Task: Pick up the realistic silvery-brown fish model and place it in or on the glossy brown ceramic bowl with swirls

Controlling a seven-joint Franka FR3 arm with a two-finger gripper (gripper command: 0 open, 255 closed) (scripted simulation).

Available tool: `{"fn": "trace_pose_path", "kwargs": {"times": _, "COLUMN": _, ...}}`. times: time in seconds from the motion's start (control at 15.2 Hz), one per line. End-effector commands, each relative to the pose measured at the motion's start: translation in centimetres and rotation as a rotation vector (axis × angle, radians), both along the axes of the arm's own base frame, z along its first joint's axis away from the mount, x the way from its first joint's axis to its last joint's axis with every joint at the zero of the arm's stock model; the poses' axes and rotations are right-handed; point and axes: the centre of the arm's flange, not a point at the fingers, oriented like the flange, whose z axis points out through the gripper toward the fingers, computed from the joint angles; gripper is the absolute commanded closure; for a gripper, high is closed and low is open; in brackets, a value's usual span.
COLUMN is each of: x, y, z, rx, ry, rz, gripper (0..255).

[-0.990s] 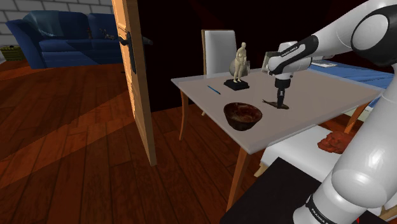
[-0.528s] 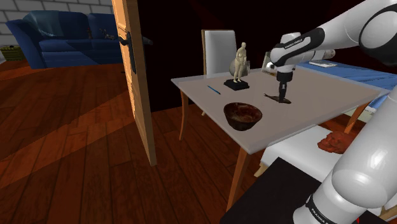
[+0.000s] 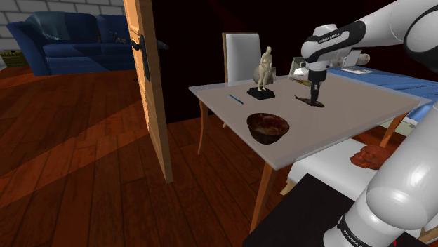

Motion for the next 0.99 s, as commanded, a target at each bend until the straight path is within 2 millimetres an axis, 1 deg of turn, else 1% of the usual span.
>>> {"fn": "trace_pose_path", "kwargs": {"times": 0.0, "x": -0.1, "y": 0.1, "z": 1.1, "rx": 0.000, "ry": 0.000, "rz": 0.000, "gripper": 255}}
{"fn": "trace_pose_path", "kwargs": {"times": 0.26, "x": -0.1, "y": 0.1, "z": 3.2, "rx": 0.000, "ry": 0.000, "rz": 0.000, "gripper": 255}}
{"fn": "trace_pose_path", "kwargs": {"times": 0.33, "x": -0.1, "y": 0.1, "z": 3.4, "rx": 0.000, "ry": 0.000, "rz": 0.000, "gripper": 255}}
{"fn": "trace_pose_path", "kwargs": {"times": 0.92, "x": 1.5, "y": 11.8, "z": 3.9, "rx": 0.000, "ry": 0.000, "rz": 0.000, "gripper": 255}}
